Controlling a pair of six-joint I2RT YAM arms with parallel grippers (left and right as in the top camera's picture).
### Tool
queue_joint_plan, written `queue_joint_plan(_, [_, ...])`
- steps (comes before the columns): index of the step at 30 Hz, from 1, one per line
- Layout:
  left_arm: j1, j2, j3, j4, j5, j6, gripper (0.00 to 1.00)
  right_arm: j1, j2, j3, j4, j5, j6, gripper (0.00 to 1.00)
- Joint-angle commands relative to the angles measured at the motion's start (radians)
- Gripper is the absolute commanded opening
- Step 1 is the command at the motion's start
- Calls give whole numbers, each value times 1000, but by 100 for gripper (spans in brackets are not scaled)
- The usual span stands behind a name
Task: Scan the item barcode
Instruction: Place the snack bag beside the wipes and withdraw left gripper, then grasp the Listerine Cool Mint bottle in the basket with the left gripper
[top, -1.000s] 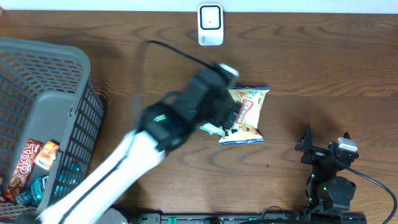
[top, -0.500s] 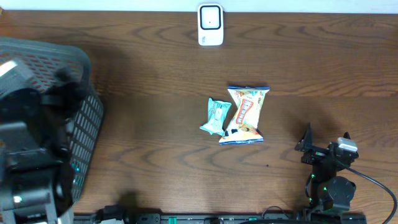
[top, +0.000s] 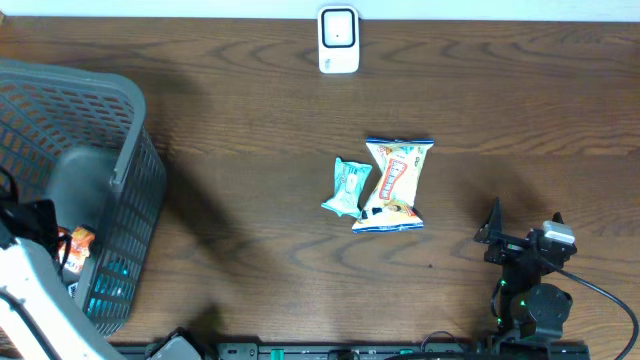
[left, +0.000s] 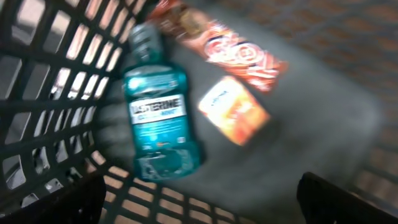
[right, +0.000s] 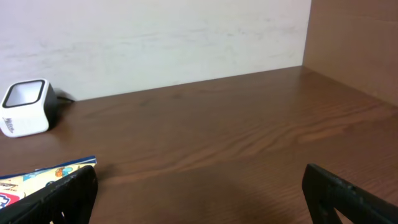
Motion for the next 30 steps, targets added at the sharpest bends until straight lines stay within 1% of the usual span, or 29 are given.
queue_joint_plan(1, [42,46,-72,-3,16,-42,98,-8,-4,-1,-4,11,14,99])
queue_joint_plan(12, [134,62,-336,186,15,-40,98,-8,-4,-1,-4,11,15,99])
queue_joint_plan(16, [156,62,-409,282,15,-32,98,-8,-4,-1,-4,11,14,99])
queue_joint_plan(18, [157,62,-438,338,16,-7,98,-8,-4,-1,-4,11,14,99])
queue_joint_plan(21, [157,70,-463,394,16,43,98,-8,-4,-1,-4,11,14,99])
queue_joint_plan(26, [158,134,-475,421,15,46,98,-8,-4,-1,-4,11,14,99])
queue_joint_plan(30, [157,222,-475,423,16,46,98,-8,-4,-1,-4,11,14,99])
